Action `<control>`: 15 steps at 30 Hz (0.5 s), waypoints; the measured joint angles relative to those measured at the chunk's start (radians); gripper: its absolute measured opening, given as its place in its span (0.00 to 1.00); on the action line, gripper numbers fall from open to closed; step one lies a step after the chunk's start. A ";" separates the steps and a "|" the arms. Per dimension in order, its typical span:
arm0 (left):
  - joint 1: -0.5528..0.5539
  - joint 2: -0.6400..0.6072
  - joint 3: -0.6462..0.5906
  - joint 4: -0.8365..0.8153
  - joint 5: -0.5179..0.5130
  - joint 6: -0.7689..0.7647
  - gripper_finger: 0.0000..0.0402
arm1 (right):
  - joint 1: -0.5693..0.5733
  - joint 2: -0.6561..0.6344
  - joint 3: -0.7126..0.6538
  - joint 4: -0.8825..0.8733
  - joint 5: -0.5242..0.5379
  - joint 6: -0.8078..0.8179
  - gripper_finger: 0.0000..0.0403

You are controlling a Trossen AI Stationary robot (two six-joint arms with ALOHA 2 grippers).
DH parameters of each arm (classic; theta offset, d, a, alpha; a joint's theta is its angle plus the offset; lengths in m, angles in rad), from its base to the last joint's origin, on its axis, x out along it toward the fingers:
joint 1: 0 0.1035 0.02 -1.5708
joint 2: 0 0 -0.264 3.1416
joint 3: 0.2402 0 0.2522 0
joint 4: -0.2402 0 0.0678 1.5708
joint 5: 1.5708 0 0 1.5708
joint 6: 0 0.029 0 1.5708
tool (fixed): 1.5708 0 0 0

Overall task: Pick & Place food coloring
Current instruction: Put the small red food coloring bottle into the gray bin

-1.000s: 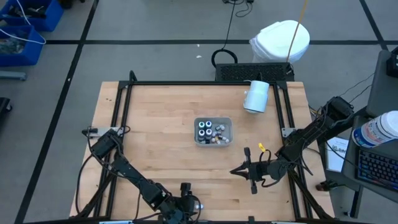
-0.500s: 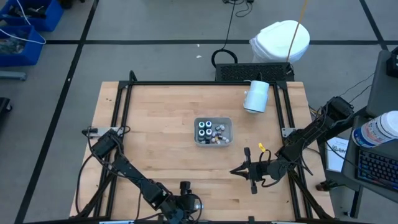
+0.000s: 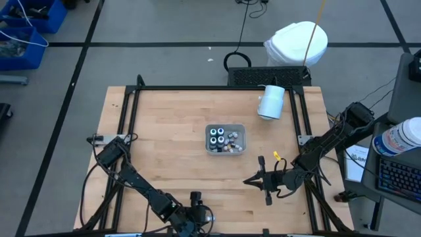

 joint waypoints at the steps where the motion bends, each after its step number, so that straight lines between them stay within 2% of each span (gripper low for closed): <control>1: 0.000 0.000 0.000 0.000 0.000 0.000 0.61 | 0.000 0.000 0.000 0.000 0.000 0.000 0.00; 8: 0.000 0.030 0.001 0.000 0.019 0.000 0.60 | 0.000 0.000 0.000 0.000 0.001 0.000 0.00; 15: 0.013 0.063 0.000 0.038 0.047 -0.027 0.51 | -0.001 0.000 0.000 0.000 0.001 0.000 0.00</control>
